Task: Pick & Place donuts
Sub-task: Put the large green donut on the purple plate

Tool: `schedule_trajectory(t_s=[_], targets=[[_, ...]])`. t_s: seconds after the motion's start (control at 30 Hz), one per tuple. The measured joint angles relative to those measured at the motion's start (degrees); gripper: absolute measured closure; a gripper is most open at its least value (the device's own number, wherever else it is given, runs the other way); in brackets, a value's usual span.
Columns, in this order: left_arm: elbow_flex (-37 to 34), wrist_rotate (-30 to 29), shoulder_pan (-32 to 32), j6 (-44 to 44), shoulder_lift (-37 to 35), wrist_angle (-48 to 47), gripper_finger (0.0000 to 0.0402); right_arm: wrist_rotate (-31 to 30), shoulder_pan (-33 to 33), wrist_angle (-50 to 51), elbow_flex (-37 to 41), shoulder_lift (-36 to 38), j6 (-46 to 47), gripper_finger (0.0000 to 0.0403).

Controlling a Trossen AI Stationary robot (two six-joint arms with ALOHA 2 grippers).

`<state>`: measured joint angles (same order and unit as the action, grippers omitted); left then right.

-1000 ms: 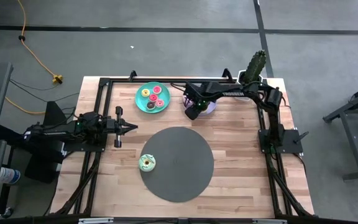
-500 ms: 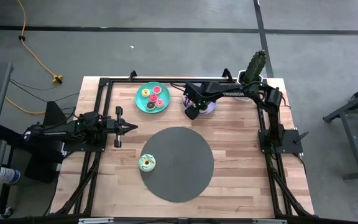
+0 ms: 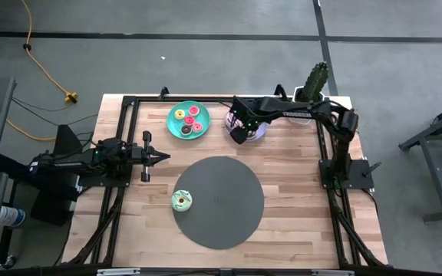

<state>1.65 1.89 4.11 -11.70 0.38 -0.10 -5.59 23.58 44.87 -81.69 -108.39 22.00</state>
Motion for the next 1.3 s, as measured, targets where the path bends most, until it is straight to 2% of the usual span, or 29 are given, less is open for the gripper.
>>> schedule_trajectory(t_s=[0.23, 0.47, 0.63, 0.83, 1.0, 1.3], targets=[[0.0, 0.02, -0.02, 0.0, 0.0, -0.01, 0.0401, -0.95, -2.15, -0.84, 0.0, 8.05, -3.18, 0.0136], [0.0, 0.0, -0.01, 0.0, 0.0, -0.01, 0.0401, 0.0, -8.45, -1.97, 0.0, 15.35, -13.63, 0.0136], [0.0, 0.02, 0.01, 0.0, -0.01, 0.0, 0.0401, 0.1, -14.1, -1.89, 0.0, 17.4, -19.33, 0.0136], [0.0, 0.02, 0.01, 0.0, -0.02, -0.02, 0.0401, 0.17, -22.91, -1.92, 0.0, 16.42, -24.23, 0.0136], [0.02, 0.02, 0.01, 0.0, 0.0, -0.02, 0.0401, 1.71, -29.95, -2.31, 0.0, 12.75, -30.36, 0.0136], [0.0, 0.02, -0.01, 0.0, -0.01, -0.02, 0.0401, 2.86, -36.36, -15.64, -2.18, 3.05, -36.03, 0.0136]])
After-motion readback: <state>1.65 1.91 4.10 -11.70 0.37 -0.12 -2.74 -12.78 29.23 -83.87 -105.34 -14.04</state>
